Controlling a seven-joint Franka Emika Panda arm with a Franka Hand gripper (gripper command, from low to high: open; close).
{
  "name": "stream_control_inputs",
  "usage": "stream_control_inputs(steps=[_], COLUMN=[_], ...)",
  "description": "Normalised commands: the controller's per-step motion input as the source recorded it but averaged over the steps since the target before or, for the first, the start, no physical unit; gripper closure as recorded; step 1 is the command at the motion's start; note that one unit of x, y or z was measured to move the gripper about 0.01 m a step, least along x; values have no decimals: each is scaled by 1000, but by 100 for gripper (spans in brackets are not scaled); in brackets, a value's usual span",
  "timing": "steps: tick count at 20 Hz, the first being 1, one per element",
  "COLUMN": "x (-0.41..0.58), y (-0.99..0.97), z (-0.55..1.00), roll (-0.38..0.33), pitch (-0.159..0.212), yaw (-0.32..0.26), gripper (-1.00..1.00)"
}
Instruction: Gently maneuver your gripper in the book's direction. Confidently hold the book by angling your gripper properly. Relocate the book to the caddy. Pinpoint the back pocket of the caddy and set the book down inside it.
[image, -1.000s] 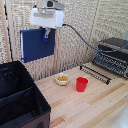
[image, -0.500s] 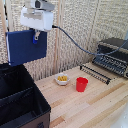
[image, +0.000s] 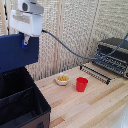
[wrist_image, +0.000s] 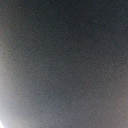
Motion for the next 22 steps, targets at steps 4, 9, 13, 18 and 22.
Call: stream_control_inputs(steps=[4, 9, 13, 18, 22], x=[329, 821, 779, 389, 237], y=[844, 621, 430, 139, 0], z=[367, 172, 91, 183, 366], roll=[-6, -8, -48, -73, -102], pitch=[59, 66, 118, 184, 136], yaw=[-17, 0, 0, -19, -62], gripper=[100, 100, 100, 100, -100])
